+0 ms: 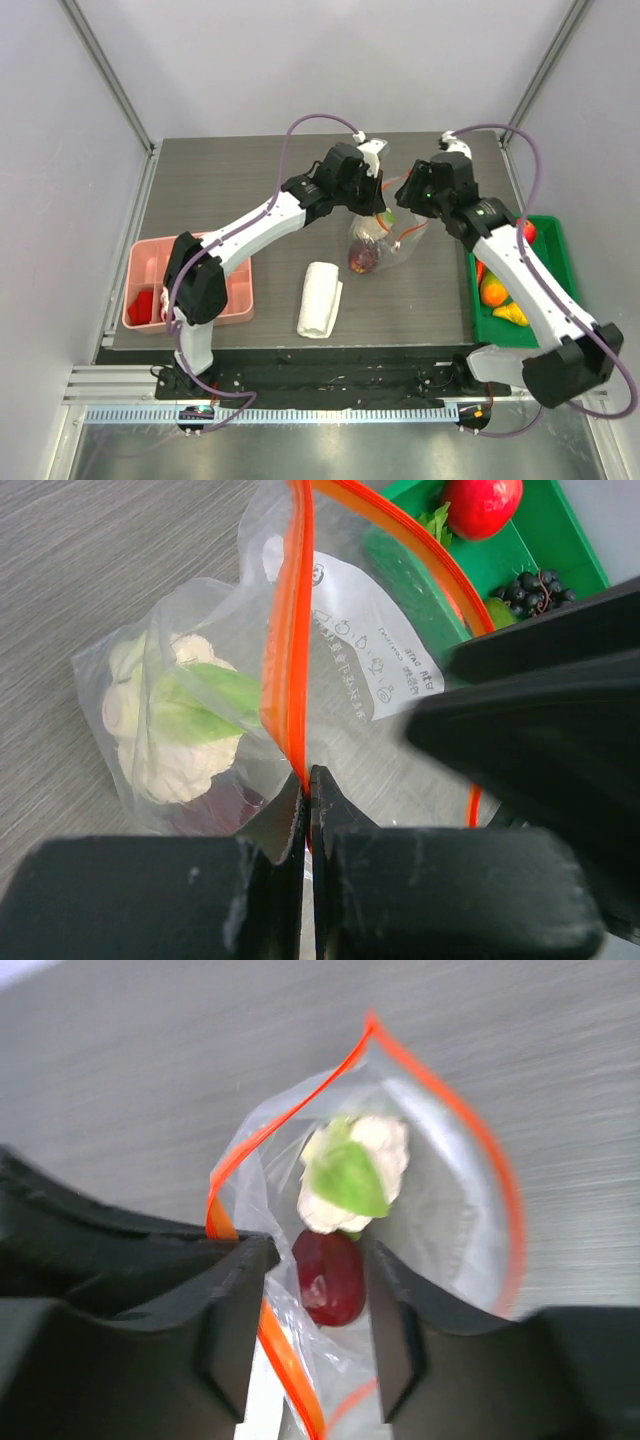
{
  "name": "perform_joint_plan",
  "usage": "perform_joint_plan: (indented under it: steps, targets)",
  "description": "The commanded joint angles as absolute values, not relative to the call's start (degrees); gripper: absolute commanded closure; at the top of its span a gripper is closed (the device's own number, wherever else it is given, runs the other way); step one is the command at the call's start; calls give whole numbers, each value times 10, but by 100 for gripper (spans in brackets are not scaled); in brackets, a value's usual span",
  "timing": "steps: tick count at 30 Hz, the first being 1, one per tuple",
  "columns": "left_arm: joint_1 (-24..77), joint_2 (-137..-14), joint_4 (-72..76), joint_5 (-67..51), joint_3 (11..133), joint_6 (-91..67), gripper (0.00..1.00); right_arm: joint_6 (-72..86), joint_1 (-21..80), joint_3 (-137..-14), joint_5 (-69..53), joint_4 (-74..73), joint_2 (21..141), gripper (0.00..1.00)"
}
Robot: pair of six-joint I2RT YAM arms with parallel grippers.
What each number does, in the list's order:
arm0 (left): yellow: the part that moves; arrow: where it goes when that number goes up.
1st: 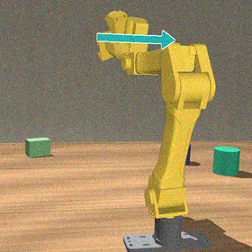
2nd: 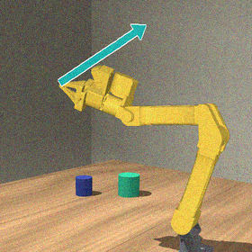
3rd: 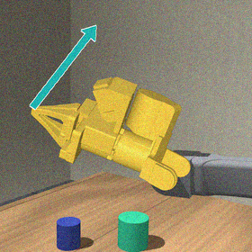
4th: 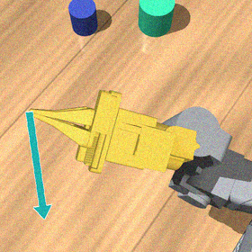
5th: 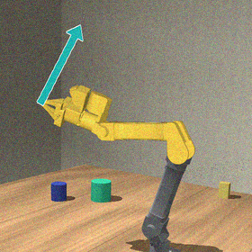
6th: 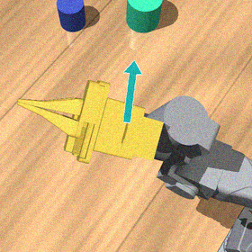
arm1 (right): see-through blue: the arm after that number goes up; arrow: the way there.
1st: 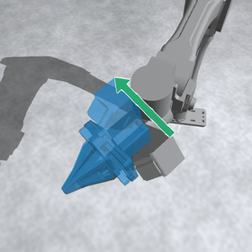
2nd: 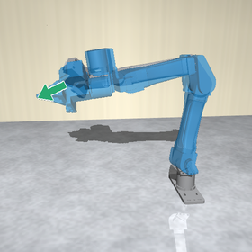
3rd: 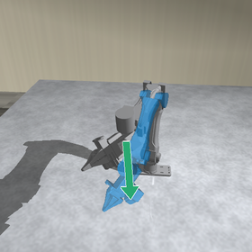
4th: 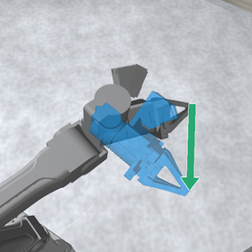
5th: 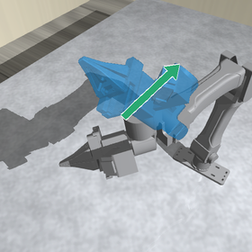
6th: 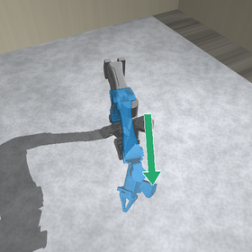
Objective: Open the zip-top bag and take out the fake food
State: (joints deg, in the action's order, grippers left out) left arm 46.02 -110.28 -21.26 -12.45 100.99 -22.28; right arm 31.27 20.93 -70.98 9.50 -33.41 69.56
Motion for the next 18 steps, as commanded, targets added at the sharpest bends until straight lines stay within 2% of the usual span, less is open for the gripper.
perform_joint_plan:
  steps: [1, 7, 13, 14, 18]
  targets:
    - [463, -1059, -190, -96, 998, -226, 100, 332, 219, -714, 22, -296, 756, 54]
    - [463, -1048, -180, -69, 984, -228, 100, 366, 219, -675, 8, -264, 809, 56]
    - [464, -1053, -171, -61, 975, -234, 100, 374, 219, -657, 14, -217, 849, 43]
    - [463, -1054, -169, -56, 972, -235, 100, 378, 219, -657, 9, -202, 856, 38]
    - [464, -1054, -165, -51, 967, -236, 100, 393, 219, -658, -11, -183, 893, 31]
